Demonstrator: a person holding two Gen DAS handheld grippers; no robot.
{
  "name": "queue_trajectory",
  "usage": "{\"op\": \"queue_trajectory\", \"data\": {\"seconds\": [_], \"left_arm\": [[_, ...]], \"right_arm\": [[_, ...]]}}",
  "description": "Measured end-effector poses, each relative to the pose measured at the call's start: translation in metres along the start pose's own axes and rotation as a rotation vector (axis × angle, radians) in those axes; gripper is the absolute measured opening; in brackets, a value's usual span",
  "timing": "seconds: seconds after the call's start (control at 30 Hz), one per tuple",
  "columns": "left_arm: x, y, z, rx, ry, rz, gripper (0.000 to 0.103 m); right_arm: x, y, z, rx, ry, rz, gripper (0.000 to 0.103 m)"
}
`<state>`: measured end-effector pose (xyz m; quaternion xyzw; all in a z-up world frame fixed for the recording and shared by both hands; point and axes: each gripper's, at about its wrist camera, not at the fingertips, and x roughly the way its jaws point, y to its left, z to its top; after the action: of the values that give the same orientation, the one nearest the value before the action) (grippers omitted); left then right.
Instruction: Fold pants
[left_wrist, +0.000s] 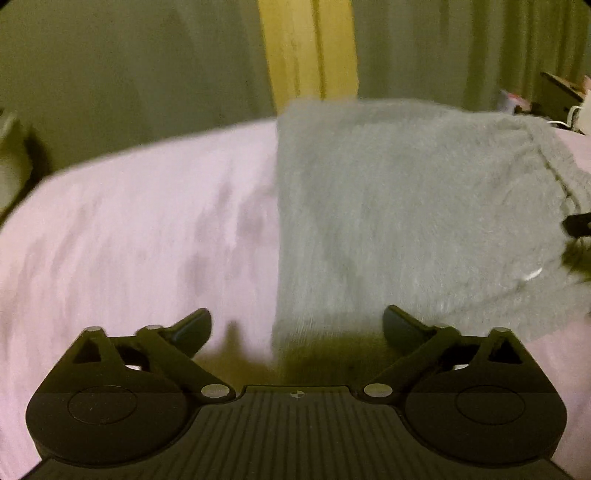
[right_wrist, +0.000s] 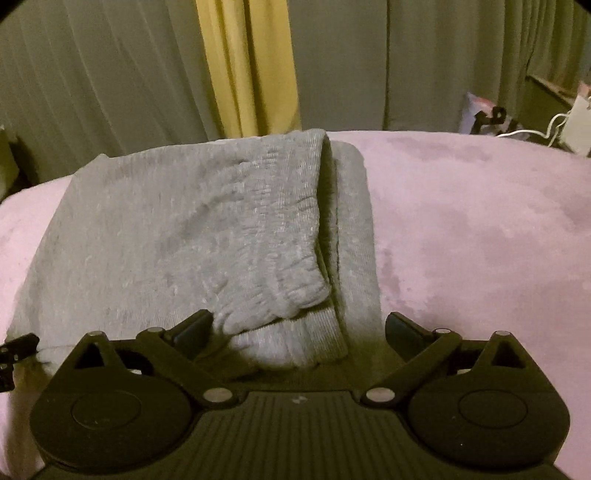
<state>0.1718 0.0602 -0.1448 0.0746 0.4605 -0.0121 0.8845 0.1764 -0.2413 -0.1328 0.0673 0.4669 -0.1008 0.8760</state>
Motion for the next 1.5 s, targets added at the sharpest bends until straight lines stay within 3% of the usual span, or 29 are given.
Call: {"op": "queue_trajectory", "data": {"seconds": [0.07,0.13,0.2,0.37,0.5,0.53,0.6,0.7,0.8,0.93,1.03,1.3,1.5], "left_arm": [[0.008,-0.001,-0.009,-0.024,0.098,-0.017,0.102],[0.009,-0.006,-0.025,-0.026,0.169,0.014,0.102],[-0.007,-0.016,-0.044,-0.011,0.127,0.056,0.102],[-0.051,-0.055,-0.076,0.09,0.105,0.143,0.102],[-0.083,-0.07,-0.09,0.12,0.091,0.149,0.102],[-0.088,-0.069,-0.09,0.108,0.088,0.144,0.102],[-0.097,-0.06,-0.09,0.058,0.096,0.072,0.102],[-0.101,-0.046,-0.084,-0.027,0.17,0.017,0.102],[-0.107,-0.043,-0.069,-0.018,0.253,0.074,0.102],[-0.126,-0.041,-0.045,-0.039,0.242,0.073,0.102],[-0.139,-0.038,-0.027,-0.095,0.242,0.029,0.102],[-0.148,-0.047,-0.006,-0.067,0.258,0.056,0.102],[-0.146,-0.05,-0.001,-0.073,0.261,0.055,0.102]], "right_arm": [[-0.008,0.001,-0.007,0.025,0.018,-0.026,0.099],[-0.016,0.005,-0.021,0.022,0.056,-0.086,0.098],[-0.028,0.01,-0.045,-0.005,0.073,-0.119,0.098],[-0.07,0.026,-0.112,-0.021,0.113,-0.135,0.098],[-0.086,0.04,-0.149,-0.017,0.333,-0.021,0.098],[-0.09,0.044,-0.154,-0.035,0.359,-0.006,0.099],[-0.105,0.052,-0.157,-0.069,0.329,-0.045,0.099],[-0.118,0.06,-0.144,-0.14,0.301,-0.127,0.099],[-0.13,0.06,-0.12,-0.128,0.273,-0.15,0.099],[-0.141,0.056,-0.09,-0.048,0.259,-0.133,0.099],[-0.15,0.059,-0.074,-0.007,0.258,-0.105,0.099],[-0.171,0.08,-0.051,-0.059,0.213,-0.142,0.099],[-0.174,0.08,-0.041,-0.047,0.204,-0.116,0.099]]}}
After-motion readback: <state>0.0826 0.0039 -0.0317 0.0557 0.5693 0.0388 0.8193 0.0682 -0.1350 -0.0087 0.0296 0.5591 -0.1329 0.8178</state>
